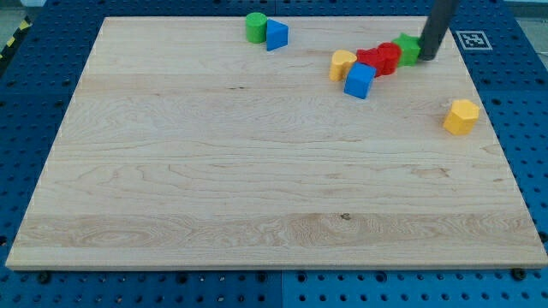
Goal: Nudge the green star and red circle a bit left
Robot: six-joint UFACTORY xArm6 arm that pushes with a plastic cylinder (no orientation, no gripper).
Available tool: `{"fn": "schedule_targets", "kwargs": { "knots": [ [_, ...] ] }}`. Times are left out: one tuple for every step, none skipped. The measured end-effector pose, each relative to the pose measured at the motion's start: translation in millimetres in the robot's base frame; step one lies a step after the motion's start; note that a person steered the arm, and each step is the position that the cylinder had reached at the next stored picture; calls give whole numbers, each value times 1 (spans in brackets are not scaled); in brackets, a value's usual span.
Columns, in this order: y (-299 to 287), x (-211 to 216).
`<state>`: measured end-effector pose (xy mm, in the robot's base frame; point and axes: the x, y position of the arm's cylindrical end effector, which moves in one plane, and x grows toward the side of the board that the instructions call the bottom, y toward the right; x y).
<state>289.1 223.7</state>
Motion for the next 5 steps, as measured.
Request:
{"fn": "schedule_targets", "kwargs": {
  "knots": [
    [-31, -8],
    [-64, -14],
    [-89, -37],
    [-117, -53],
    [-143, -53]
  ]
}}
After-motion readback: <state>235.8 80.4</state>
